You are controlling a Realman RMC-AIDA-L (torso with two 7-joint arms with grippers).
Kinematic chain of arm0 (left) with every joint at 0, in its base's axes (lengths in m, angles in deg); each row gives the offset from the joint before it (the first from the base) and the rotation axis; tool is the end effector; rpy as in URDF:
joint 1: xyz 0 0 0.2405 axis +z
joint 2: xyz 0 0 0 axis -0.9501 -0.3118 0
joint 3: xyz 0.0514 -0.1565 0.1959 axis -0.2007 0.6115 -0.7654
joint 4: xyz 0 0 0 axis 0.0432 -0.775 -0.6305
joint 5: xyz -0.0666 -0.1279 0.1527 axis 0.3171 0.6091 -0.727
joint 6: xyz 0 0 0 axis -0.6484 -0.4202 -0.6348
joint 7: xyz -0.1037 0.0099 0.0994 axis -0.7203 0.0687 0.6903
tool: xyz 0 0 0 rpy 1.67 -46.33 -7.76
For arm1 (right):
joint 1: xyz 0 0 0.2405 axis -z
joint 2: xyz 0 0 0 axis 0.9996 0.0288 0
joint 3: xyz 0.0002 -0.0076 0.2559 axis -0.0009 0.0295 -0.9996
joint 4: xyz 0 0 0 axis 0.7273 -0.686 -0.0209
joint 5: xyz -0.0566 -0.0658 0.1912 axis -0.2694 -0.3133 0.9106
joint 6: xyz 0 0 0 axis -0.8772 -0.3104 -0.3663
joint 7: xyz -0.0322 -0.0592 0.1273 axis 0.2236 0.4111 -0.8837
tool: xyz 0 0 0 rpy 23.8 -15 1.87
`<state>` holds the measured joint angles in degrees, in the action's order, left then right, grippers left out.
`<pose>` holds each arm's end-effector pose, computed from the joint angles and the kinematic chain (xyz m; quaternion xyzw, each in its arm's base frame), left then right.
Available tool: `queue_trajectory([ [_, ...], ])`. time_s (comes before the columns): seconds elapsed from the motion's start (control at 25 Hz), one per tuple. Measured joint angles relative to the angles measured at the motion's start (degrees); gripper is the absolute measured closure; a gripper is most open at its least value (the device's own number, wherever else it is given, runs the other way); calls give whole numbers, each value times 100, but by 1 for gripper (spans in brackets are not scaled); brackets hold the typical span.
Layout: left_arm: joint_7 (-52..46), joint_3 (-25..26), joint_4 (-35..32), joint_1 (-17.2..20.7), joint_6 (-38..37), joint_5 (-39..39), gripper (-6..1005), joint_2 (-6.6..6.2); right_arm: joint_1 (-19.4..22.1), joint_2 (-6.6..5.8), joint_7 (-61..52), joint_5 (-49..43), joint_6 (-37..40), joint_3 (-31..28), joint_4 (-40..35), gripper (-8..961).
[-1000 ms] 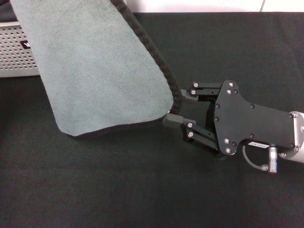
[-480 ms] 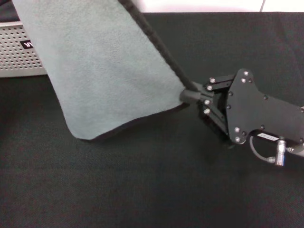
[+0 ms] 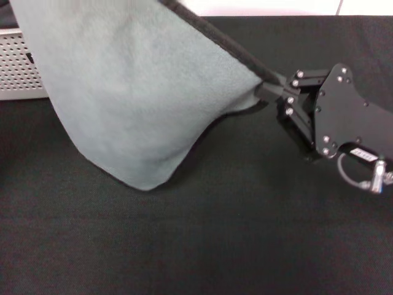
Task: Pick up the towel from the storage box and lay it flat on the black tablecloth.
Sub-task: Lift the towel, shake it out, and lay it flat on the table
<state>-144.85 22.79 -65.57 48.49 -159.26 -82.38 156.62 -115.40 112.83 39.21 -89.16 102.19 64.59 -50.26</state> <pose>-0.2012 0.2941 0.1280 -0.6606 -0.0707 -0.7375 0.1218 0.1752 0.2852 -0.0255 -0.8246 -0.0651 0.5389 0.1594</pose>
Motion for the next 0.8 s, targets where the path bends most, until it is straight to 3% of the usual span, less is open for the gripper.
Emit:
queue_trajectory([
  [0.12,179,-10,82,149,-1,-162,977,26,-16,-72,-148,-2,-2,-29,-85,941],
  [0.16,245,-14,112,210,-2,-206,977,36,91,-243,-372,-34,-19,-120,-409,941],
  [0.2,306,-14,142,271,-4,-247,977,47,107,-258,-396,-42,-22,-131,-439,941],
  [0.4,724,-2,206,659,-94,-555,976,78,781,-520,-1203,-887,-424,-861,-1715,939],
  [0.48,910,1,207,769,-222,-731,976,66,1161,-483,-1580,-1530,-627,-1309,-2363,939],
  [0.68,1176,-39,215,1020,-356,-1016,977,65,2185,-43,-2408,-3067,-818,-2369,-4052,940],
  [0.8,1182,-54,182,1183,-384,-1100,977,94,2477,-17,-2646,-3241,-788,-2460,-4454,940],
])
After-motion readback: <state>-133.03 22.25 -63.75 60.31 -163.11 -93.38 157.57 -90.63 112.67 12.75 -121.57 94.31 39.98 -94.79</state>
